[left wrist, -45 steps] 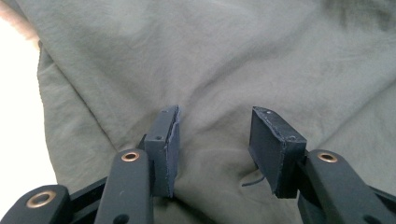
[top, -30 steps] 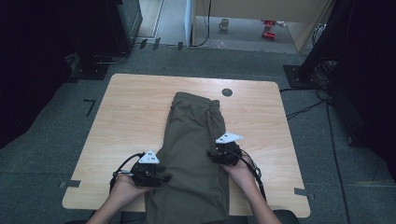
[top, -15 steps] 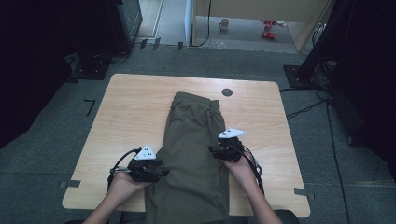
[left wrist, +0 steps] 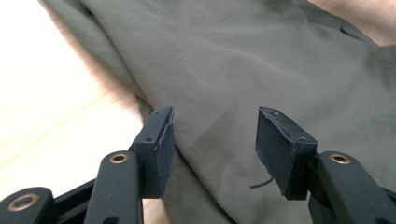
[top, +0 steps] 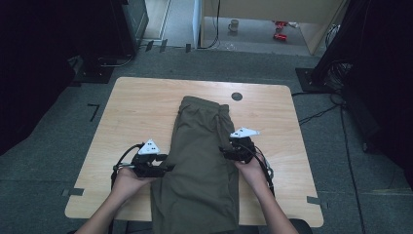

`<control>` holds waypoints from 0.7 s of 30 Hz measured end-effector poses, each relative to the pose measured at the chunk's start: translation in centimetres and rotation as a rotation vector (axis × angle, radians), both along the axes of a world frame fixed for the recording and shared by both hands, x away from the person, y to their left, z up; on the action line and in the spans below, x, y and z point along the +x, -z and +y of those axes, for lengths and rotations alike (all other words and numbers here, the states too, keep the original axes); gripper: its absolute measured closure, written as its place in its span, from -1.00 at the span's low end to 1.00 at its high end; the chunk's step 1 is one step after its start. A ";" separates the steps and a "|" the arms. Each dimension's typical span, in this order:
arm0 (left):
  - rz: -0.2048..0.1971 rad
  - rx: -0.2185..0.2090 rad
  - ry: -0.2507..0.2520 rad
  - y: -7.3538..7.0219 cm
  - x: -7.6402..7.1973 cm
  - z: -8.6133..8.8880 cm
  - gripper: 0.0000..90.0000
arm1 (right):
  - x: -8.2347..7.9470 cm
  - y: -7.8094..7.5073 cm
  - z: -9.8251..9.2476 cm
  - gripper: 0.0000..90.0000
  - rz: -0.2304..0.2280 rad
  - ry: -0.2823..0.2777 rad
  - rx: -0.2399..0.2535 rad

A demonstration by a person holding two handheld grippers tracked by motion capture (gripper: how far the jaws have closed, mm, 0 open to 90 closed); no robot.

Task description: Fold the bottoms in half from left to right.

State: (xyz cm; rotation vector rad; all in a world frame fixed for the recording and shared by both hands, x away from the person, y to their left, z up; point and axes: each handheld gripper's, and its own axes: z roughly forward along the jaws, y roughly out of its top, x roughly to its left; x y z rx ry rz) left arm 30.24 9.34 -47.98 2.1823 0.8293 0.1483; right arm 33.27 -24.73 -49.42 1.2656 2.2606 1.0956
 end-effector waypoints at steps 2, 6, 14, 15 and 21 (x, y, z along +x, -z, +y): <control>-0.004 -0.002 -0.003 -0.1 0.2 0.0 0.04 | 0.1 0.1 0.0 0.00 -0.004 0.001 0.000; -0.011 0.004 -0.012 -0.5 1.3 -0.1 0.02 | 1.0 0.0 -0.2 -0.03 0.025 0.002 -0.010; 0.036 -0.008 -0.006 -0.4 3.8 -0.4 0.00 | 2.0 0.0 -0.5 -0.07 0.043 0.014 0.001; 0.029 0.000 -0.013 -0.4 4.1 -0.4 0.00 | 2.2 -0.1 -0.6 -0.08 0.038 0.015 -0.004; 0.016 -0.015 -0.031 -0.6 6.2 -0.3 -0.02 | 3.5 -0.5 -1.4 -0.14 0.043 0.049 0.026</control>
